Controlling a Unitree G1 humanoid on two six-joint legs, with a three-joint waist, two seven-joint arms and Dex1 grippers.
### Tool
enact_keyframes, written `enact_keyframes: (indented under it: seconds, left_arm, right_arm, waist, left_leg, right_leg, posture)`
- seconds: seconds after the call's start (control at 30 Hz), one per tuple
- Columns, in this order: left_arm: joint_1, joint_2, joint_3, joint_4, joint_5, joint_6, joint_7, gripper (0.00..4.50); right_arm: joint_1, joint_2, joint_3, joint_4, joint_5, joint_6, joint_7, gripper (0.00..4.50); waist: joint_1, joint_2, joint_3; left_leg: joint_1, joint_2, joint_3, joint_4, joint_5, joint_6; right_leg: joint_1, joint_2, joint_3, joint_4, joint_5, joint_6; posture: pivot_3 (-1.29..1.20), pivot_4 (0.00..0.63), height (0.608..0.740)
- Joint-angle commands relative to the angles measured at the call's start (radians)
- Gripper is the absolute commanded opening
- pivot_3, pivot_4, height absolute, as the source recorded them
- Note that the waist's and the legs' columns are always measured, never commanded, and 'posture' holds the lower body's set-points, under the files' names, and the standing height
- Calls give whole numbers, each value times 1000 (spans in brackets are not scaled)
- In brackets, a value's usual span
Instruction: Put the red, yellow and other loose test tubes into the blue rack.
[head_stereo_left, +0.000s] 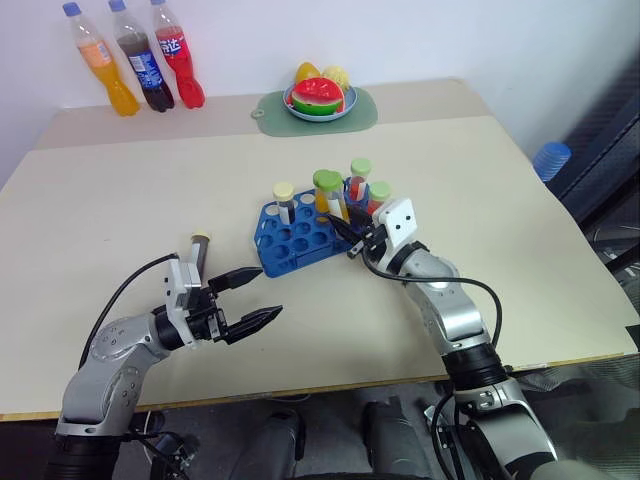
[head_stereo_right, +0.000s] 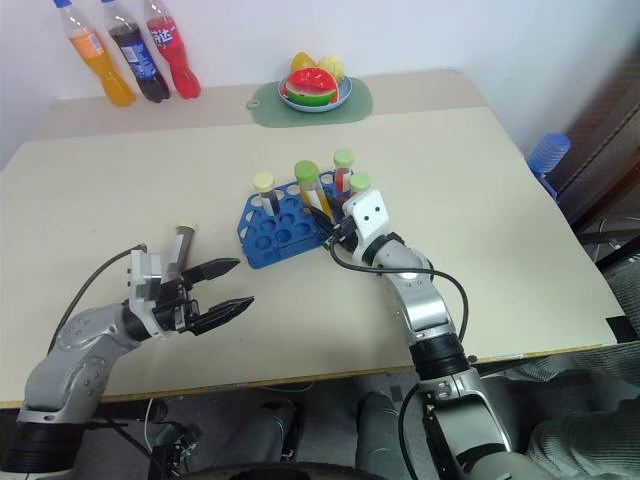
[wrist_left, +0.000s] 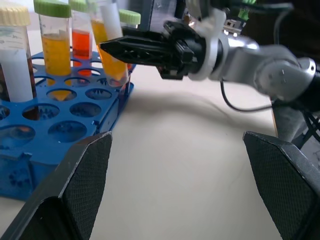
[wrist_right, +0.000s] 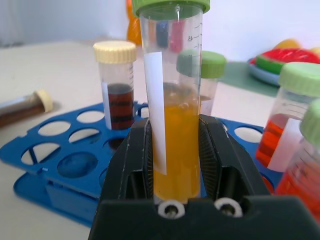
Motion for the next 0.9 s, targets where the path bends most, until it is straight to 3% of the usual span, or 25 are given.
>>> enact_keyframes:
  seconds: [0.03, 0.4, 0.9]
  left_arm:
    - [-9, -2, -2, -2, -3, -14, -7, 4332]
    - [-16, 1, -1, -6, -6, -12, -6, 4332]
    - [9, 11, 14, -27, -13, -10, 8, 4332]
  right_arm:
    - [4, 15, -23, 41, -7, -69, -28, 770]
    - [-71, 59, -38, 201, -6, -168, -57, 770]
    - [13, 82, -8, 145, -19, -180, -49, 770]
  waist:
    - [0, 0, 0]
    - [-2, 0, 0]
    - [-3, 0, 0]
  left_leg:
    - [0, 0, 0, 0, 0, -1]
    - [0, 0, 0, 0, 1, -1]
    - [1, 0, 0, 0, 1, -2]
  right_leg:
    - [0, 0, 0, 0, 0, 0]
    - [0, 0, 0, 0, 0, 0]
    - [0, 0, 0, 0, 0, 0]
  posture:
    - [0, 150, 740]
    - [0, 150, 740]
    - [0, 150, 740]
